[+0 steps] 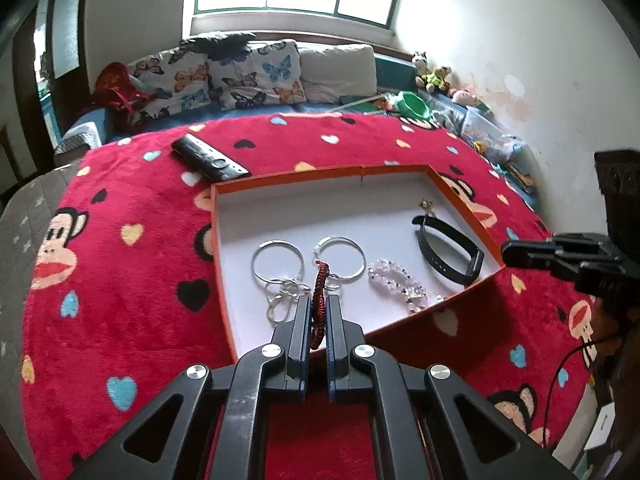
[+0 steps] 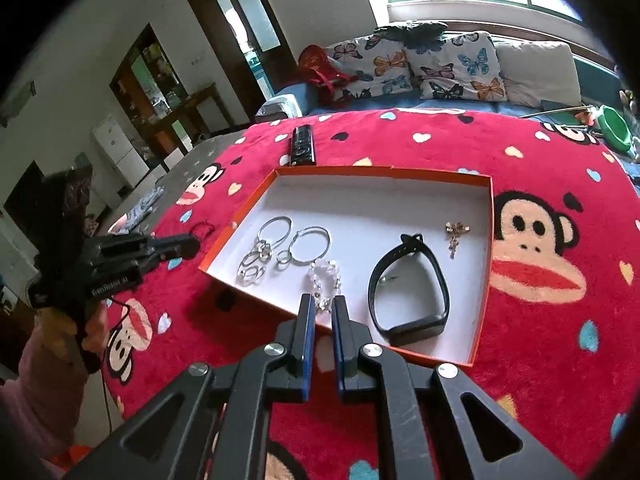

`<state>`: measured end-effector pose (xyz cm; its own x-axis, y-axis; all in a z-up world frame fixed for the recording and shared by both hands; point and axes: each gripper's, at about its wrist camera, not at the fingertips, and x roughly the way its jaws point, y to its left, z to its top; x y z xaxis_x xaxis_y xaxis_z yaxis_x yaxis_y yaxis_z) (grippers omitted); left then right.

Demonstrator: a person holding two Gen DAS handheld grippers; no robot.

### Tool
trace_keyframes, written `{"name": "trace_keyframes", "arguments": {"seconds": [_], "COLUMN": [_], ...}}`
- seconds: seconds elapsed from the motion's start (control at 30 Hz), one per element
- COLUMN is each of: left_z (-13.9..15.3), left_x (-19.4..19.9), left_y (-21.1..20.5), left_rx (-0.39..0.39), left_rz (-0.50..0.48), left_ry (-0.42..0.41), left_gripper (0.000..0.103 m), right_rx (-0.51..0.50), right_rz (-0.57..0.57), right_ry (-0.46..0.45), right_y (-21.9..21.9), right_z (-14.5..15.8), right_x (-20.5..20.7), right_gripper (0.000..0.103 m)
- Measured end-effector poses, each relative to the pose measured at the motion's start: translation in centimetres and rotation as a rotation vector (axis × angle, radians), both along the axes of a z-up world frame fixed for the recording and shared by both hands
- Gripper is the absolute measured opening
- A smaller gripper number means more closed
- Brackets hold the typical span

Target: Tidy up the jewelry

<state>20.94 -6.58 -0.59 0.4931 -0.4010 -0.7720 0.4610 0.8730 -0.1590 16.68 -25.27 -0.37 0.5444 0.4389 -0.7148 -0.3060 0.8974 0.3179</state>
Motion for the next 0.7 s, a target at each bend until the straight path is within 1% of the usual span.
{"name": "trace_keyframes", "arguments": {"seconds": [0.17,0.27,0.5,0.57,0.6,0.67,0.7], "left_z": [-1.9,-2.9,-4.6,-4.8,-4.8,-4.3,-3.9], "left_x": [1.4,2.6,4.4,4.6,4.5,4.1,3.7], "left_y": [-2.0,-2.8,-2.9,-2.7,-2.7,-2.4,-2.3], "left_rx": [0.028,0.039,0.044,0.046,0.044,0.033,0.028], "left_rz": [-0.031,-0.024,0.004,0.013,0.016,0.023,0.03], "left_ry": [0.038,0.057,0.115,0.124,0.129,0.124,0.109], "left_gripper": [0.006,0.006,0.009,0.012,0.017,0.033,0.053], "right_rx": [-0.015,-0.018,-0.035,-0.049,-0.055,-0.074,-0.088], "right_rz": [0.003,-0.004,-0.005,-0.007,-0.005,-0.001,0.001], "right_ry": [-0.014,-0.007,-0.004,-0.006,-0.003,-0.005,-0.008], "right_y": [0.1,-0.1,-0.3,-0.3,-0.3,-0.3,-0.2], "right_z": [0.2,0.0,-0.1,0.0,0.1,0.4,0.7], "right_x": [-0.4,-0.4,-0.4,-0.6,-0.6,-0.9,-1.1], "right_gripper": [0.01,0.01,0.01,0.01,0.01,0.01,0.011]}}
